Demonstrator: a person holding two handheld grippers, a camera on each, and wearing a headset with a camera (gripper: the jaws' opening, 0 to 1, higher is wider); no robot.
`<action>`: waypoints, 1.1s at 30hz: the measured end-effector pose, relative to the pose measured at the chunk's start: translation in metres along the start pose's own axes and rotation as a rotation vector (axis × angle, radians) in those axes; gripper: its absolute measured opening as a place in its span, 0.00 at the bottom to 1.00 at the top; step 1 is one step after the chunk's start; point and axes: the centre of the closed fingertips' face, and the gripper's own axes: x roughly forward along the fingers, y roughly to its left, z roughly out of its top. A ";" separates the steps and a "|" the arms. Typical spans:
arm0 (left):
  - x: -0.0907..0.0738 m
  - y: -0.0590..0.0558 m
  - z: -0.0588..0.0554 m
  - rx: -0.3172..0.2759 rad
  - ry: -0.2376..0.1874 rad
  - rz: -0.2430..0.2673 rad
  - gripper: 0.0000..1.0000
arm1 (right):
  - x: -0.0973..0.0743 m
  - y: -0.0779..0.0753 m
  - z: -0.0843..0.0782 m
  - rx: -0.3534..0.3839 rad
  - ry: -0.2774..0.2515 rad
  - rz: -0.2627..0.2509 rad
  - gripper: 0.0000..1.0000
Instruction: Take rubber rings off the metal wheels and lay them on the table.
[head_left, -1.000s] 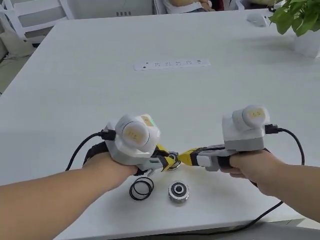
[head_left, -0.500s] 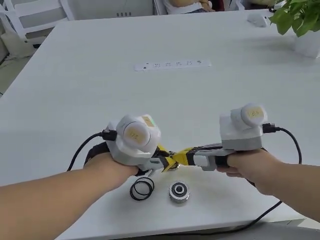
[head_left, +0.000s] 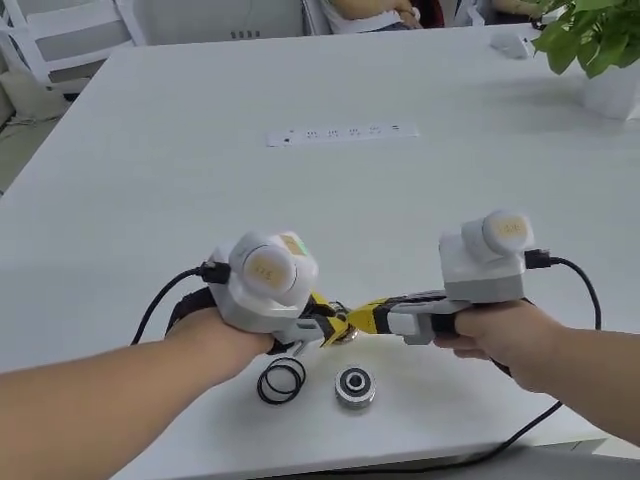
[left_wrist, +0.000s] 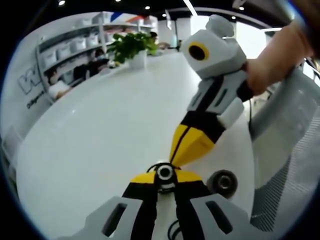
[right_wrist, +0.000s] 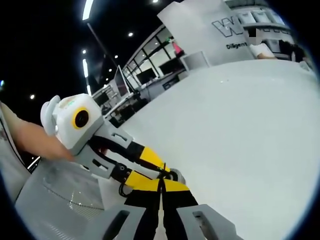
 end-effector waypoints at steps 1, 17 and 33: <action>0.000 0.000 0.000 -0.002 -0.001 0.000 0.13 | 0.000 -0.001 0.000 -0.004 0.001 -0.006 0.00; -0.004 -0.005 0.000 -0.021 0.000 -0.019 0.18 | -0.004 -0.003 0.004 -0.013 -0.010 -0.021 0.00; -0.029 -0.006 0.010 -0.038 -0.057 -0.024 0.31 | -0.006 0.001 0.007 -0.019 -0.016 -0.014 0.00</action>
